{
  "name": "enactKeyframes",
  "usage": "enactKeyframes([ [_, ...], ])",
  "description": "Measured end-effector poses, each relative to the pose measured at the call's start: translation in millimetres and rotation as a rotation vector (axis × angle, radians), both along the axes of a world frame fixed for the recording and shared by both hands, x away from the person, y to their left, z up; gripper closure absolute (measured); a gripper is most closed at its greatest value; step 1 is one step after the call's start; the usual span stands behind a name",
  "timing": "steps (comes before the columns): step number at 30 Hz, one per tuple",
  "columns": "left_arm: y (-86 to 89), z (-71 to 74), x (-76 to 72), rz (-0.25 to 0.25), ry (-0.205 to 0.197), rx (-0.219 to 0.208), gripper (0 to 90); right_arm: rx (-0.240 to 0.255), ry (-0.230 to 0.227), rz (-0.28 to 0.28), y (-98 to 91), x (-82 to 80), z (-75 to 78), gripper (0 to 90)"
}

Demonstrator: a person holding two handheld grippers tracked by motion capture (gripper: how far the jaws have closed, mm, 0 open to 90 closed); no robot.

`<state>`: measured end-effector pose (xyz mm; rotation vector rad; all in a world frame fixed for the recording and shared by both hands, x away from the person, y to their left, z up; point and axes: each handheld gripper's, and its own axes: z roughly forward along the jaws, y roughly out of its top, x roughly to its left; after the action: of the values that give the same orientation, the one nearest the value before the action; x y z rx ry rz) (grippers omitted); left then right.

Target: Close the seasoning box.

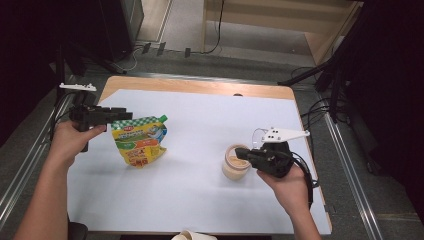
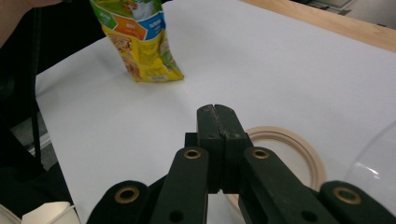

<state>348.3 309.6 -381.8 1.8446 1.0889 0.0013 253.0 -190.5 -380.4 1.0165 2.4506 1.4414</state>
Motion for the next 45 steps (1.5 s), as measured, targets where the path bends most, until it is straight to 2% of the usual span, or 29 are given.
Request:
enactKeyframes([
  [10, -2.8, -3.2, 0.9, 0.022, 0.004, 0.018, 48.0, 0.031, -0.014, -0.089, -36.9, 0.9, 15.7, 90.0],
  [20, 3.7, -1.8, -0.9, 0.084, -0.050, 0.048, 46.3, 0.049, -0.035, -0.160, -67.2, -0.8, 26.6, 90.0],
  [24, 5.9, -3.2, 1.2, 0.091, -0.051, 0.057, 46.5, 0.052, -0.033, -0.190, -77.6, -1.1, 27.5, 90.0],
  [29, 6.6, -6.6, 2.8, 0.094, -0.031, 0.079, 46.3, 0.048, -0.029, -0.229, -88.5, 2.4, 21.3, 90.0],
  [36, 8.6, -9.9, 3.2, 0.094, -0.022, 0.091, 44.6, 0.053, 0.021, -0.288, -100.0, 11.6, 0.2, 90.0],
  [40, 8.4, -12.7, 4.0, 0.087, -0.016, 0.095, 44.5, 0.044, 0.050, -0.297, -99.5, 18.3, -14.7, 90.0],
  [45, 11.0, -15.3, 4.1, 0.093, -0.005, 0.100, 44.2, 0.038, 0.067, -0.287, -92.4, 23.1, -25.4, 90.0],
])
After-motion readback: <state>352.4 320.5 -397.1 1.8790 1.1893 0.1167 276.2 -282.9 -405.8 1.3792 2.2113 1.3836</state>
